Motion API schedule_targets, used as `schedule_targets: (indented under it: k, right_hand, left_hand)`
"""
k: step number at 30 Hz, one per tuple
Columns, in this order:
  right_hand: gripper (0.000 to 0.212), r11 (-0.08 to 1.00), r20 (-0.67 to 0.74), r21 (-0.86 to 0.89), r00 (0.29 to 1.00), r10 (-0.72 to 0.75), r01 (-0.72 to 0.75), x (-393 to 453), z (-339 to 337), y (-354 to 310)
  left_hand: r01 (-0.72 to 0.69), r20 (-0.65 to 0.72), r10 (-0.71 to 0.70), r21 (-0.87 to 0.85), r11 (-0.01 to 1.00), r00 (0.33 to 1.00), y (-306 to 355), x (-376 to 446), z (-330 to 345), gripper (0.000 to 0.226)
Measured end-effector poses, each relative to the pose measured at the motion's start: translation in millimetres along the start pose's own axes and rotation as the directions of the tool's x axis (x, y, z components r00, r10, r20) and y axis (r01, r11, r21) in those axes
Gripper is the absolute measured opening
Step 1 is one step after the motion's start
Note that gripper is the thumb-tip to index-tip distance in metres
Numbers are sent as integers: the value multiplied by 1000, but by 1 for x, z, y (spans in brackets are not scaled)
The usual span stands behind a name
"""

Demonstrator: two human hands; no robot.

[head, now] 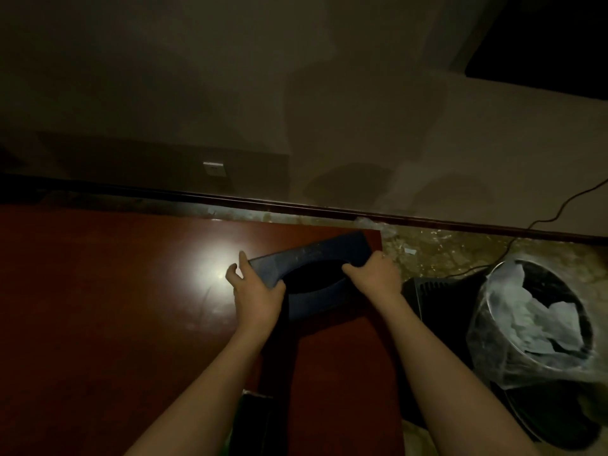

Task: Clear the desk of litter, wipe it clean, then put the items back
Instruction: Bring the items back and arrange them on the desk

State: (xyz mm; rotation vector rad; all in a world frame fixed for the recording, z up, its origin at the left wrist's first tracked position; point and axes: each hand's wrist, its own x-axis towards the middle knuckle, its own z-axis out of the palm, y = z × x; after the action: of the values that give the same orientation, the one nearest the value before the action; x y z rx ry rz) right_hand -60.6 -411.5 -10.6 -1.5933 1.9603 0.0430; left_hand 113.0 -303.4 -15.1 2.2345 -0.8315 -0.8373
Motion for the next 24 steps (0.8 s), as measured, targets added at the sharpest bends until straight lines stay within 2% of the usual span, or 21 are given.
schedule_targets:
  k: [3,6,12,22,24]
  right_hand:
    - [73,984,-30,153,995,98,-92,-4,3,19]
    - [75,957,-90,261,984,156,-128,-1,3,32]
    - [64,845,117,522,991,64,-117,15,-17,35]
    - [58,798,77,597,996,45,-82,42,-15,23]
    - [60,809,71,584,997,36,-71,42,-15,22]
  left_hand:
    - [67,7,-67,-45,997,998,4,9,9,79]
    - [55,24,-54,-51,997,998,6,5,21,63]
    - [7,1,-7,-104,995,1000,21,21,31,46]
    - [-11,22,12,-49,999,1000,40,56,33,55]
    - [-13,65,18,-77,997,998,37,59,31,56]
